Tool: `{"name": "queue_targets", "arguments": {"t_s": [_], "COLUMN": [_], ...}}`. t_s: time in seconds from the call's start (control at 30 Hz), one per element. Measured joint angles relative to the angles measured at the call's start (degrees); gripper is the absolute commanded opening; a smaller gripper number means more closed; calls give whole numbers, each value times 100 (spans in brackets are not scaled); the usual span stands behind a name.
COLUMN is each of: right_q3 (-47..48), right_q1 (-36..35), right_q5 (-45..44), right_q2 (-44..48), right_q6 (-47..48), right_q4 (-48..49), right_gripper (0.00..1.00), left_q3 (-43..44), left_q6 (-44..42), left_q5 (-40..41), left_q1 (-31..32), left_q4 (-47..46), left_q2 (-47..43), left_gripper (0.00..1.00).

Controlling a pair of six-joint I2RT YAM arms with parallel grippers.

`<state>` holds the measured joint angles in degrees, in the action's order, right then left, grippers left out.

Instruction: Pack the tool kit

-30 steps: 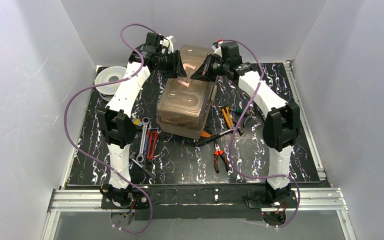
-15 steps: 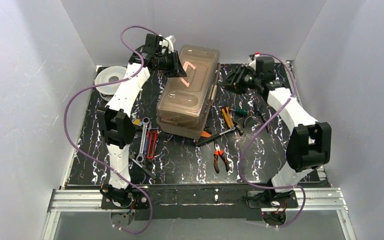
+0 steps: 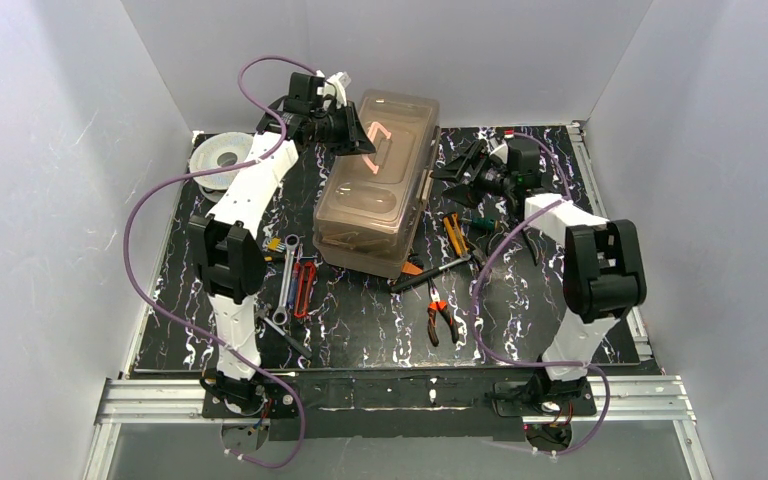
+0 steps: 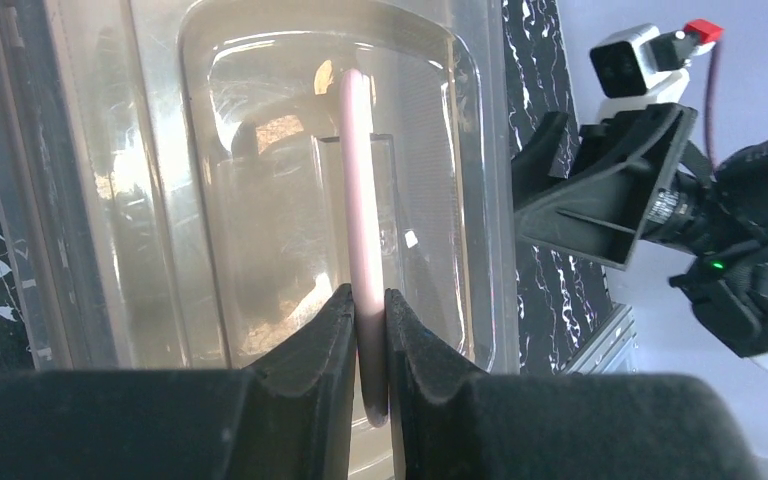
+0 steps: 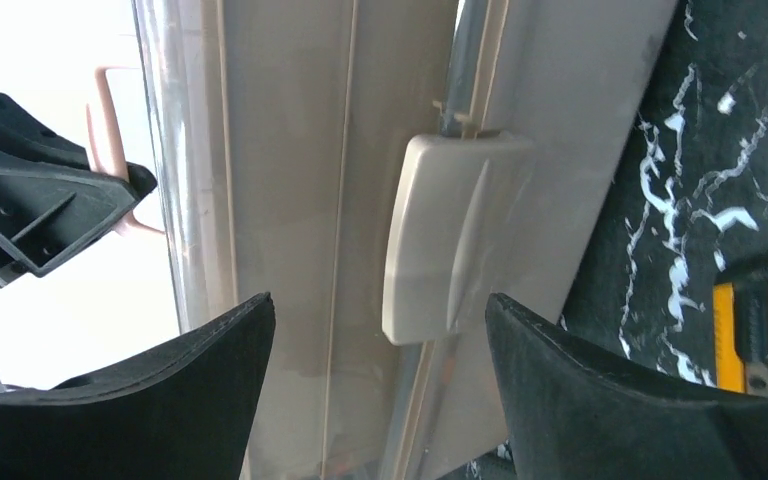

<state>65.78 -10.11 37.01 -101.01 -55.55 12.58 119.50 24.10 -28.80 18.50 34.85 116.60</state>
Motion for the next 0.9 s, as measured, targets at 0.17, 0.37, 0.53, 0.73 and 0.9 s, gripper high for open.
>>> {"name": "queue_targets", "arguments": {"t_s": [0.17,0.37,0.53,0.73,0.9], "right_q3": [-212,-271,-289,-310,-328], "right_q1": [37,52,50,63,-24], "right_q5": [245,426,588,664,667], "right_q2": [-614,-1252,-1794,-2409,-2511], "right_q6": [-758,-1574,-2371,-3143,-3383], "right_q4": [1440,2835,4087,5246,5639], "right_gripper": [87,88,88,85,76], "left_q3": [-389,-643,-723,-833,-916], "left_q6": [50,70,61,63,63], "left_q5": [74,144,212,240,258], "left_q1": [2,4,7,9,17], "left_q4": [-323,-573,-640,-730,-800], "left_q2": [-199,-321,-380,-442,-485], "left_gripper": [0,0,0,0,0]}}
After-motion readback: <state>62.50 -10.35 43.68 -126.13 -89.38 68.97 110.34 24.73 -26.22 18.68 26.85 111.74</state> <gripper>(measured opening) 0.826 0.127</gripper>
